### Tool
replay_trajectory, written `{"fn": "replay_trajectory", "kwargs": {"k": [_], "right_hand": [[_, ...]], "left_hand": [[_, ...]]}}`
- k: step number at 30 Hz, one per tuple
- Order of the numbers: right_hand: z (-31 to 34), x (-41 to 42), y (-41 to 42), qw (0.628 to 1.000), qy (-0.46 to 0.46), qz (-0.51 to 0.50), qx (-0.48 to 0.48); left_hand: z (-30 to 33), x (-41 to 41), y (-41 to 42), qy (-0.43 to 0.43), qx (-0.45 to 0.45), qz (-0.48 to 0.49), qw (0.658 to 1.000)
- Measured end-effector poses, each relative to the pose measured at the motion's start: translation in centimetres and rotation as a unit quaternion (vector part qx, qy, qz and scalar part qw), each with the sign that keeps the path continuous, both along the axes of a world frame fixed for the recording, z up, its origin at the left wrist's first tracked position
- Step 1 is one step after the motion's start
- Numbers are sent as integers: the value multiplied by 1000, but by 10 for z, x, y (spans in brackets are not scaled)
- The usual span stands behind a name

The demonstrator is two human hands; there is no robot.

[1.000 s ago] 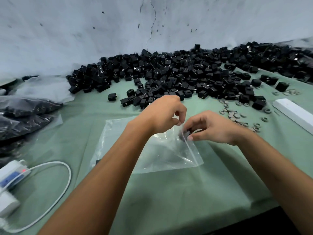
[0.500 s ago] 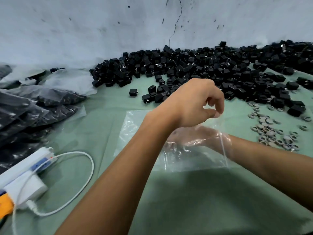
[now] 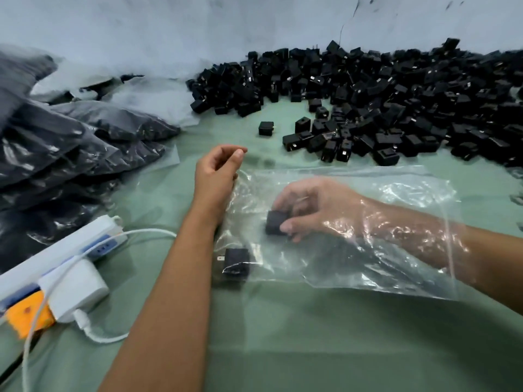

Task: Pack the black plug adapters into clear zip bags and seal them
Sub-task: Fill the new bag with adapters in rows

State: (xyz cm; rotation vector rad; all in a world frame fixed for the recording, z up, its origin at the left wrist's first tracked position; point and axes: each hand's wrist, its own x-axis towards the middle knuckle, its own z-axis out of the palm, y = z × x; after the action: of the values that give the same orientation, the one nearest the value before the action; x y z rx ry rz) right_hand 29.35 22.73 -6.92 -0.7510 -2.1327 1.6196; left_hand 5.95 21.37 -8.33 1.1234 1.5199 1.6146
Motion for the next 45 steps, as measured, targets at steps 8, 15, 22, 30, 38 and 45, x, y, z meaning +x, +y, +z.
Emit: {"fn": "replay_trajectory", "kwargs": {"k": [8,15,22,30,38,45], "right_hand": [[2,-42,7,995,-69,67,24],[-7,-58,5,992,-35,123,-1],[2,-58,6,982,-69,166,56],[-3,-65,3,970,-79,157,166],[-31,-68,19,959,-94,148,223],[-9,-32,2,980,-33,123,156]], "left_hand": [[1,2,1,-17,10,-11,1000],[7,-1,2,-50,-6,0,999],[19,-1,-3,-45,9,8,999],[28,6,-8,-13,25,2,1000],[39,24,-10,10,49,22,999],[33,52,-16,193,86,54,976]]}}
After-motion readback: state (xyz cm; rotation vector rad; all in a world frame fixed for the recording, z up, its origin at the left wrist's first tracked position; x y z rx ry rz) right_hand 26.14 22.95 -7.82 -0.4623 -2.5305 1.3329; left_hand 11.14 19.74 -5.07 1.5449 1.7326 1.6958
